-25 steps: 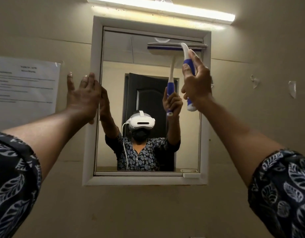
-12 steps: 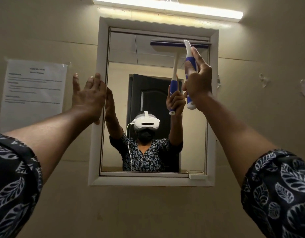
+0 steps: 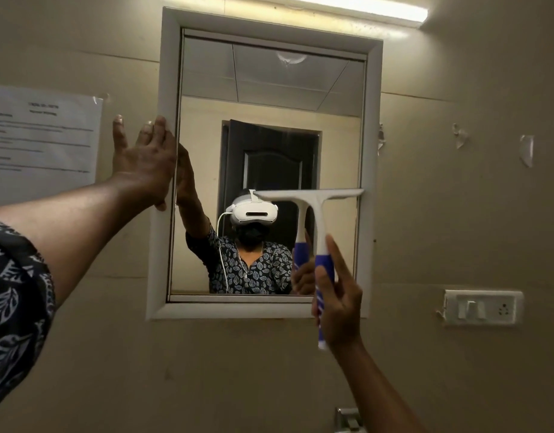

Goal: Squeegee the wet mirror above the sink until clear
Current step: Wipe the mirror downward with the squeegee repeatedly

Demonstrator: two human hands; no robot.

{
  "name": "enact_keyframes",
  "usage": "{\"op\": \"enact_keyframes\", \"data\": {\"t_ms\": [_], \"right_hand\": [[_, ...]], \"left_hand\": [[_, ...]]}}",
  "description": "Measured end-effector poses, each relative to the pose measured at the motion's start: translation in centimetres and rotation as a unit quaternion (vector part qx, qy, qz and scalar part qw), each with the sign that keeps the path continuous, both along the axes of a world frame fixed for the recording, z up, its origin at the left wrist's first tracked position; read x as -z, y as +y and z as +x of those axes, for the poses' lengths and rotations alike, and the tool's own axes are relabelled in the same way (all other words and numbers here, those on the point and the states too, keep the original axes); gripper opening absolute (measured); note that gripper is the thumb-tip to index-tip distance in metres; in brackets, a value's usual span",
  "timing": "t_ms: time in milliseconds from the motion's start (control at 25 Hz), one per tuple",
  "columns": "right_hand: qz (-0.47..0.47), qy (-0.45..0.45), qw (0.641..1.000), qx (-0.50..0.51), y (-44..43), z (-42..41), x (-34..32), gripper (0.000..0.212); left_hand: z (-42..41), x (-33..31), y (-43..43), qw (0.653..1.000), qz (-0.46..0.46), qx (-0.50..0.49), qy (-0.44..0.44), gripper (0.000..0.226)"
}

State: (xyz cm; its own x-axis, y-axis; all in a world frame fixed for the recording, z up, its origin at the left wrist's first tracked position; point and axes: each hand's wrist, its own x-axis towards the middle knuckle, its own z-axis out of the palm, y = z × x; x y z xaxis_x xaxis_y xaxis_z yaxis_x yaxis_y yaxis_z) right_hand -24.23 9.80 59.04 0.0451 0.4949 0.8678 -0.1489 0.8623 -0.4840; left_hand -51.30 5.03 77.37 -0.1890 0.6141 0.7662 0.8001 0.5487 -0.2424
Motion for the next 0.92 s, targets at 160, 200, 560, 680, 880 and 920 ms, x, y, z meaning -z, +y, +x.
{"op": "enact_keyframes", "data": {"t_ms": [160,200,560,680,880,920], "right_hand": [[-0.031,0.003,0.999,0.032,-1.5,-0.1,4.3,0.046],[-0.051,-0.002,0.998,0.029,-2.0,0.1,5.5,0.046],[-0.125,-0.071,0.983,0.115,-5.4,0.6,11.6,0.045],[-0.068,-0.086,0.98,0.164,-6.0,0.2,7.2,0.048],[0.068,-0.082,0.973,0.204,-4.9,-1.6,-10.6,0.044],[0.079,-0.07,0.969,0.222,-4.6,-2.1,-14.0,0.044]], "left_hand": [[-0.1,0.0,-0.3,1.0,0.0,0.009,0.002,0.133],[0.0,0.0,-0.4,1.0,-0.002,0.008,0.002,0.132],[0.7,0.1,-1.0,1.0,-0.012,0.014,-0.011,0.128],[0.8,0.1,-1.0,1.0,-0.015,0.004,-0.009,0.128],[0.6,0.2,-0.8,1.0,-0.009,0.007,-0.007,0.127],[0.5,0.2,-0.7,1.0,-0.006,0.008,-0.008,0.128]]}}
